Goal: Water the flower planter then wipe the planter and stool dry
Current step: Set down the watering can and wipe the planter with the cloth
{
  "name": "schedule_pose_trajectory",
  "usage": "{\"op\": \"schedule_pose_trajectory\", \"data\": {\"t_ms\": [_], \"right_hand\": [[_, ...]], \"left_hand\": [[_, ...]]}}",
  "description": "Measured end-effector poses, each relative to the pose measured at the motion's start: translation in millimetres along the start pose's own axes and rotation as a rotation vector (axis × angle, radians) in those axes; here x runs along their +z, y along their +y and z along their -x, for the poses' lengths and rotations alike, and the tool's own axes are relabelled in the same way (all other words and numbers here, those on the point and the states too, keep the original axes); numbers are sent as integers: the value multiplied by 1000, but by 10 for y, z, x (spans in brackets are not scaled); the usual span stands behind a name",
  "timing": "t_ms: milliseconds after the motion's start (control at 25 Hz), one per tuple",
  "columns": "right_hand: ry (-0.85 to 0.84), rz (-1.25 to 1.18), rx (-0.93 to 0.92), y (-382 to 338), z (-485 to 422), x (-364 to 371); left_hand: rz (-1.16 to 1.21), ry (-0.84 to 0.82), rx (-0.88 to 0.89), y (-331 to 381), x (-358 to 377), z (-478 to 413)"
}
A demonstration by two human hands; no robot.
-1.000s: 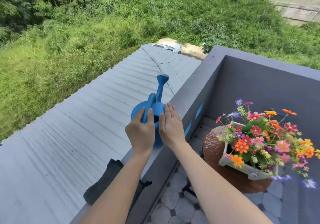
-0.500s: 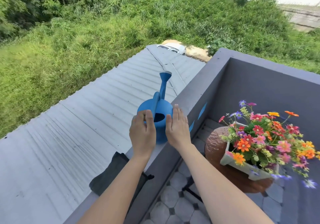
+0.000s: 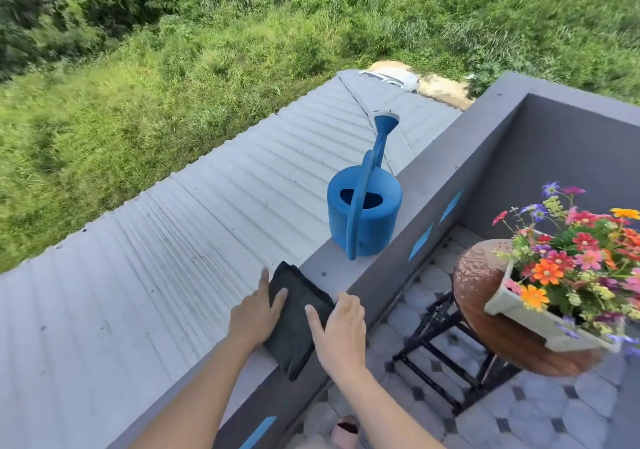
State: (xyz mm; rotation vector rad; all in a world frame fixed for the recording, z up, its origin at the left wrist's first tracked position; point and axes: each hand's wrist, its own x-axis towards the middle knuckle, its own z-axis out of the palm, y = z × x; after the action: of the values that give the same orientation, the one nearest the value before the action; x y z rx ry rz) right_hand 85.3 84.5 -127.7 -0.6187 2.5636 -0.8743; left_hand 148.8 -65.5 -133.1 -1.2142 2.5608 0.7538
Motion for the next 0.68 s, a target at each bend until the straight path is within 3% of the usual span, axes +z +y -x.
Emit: {"op": "schedule_pose_trajectory", "data": {"t_ms": [240, 360, 480, 560, 680], "right_hand": [[-40, 217, 11, -126, -130, 36], [3, 52, -2, -159, -136, -41], [22, -326, 60, 0, -155, -258], [68, -407, 133, 223, -156, -459], [204, -422, 207, 601, -91, -763]], "left_hand": [[-45, 294, 121, 43, 64, -53], [-37, 400, 216, 141, 13, 32], [232, 335, 184, 413, -57, 184], [552, 241, 151, 720, -20, 319], [1055, -269, -108, 1252, 124, 447]]}}
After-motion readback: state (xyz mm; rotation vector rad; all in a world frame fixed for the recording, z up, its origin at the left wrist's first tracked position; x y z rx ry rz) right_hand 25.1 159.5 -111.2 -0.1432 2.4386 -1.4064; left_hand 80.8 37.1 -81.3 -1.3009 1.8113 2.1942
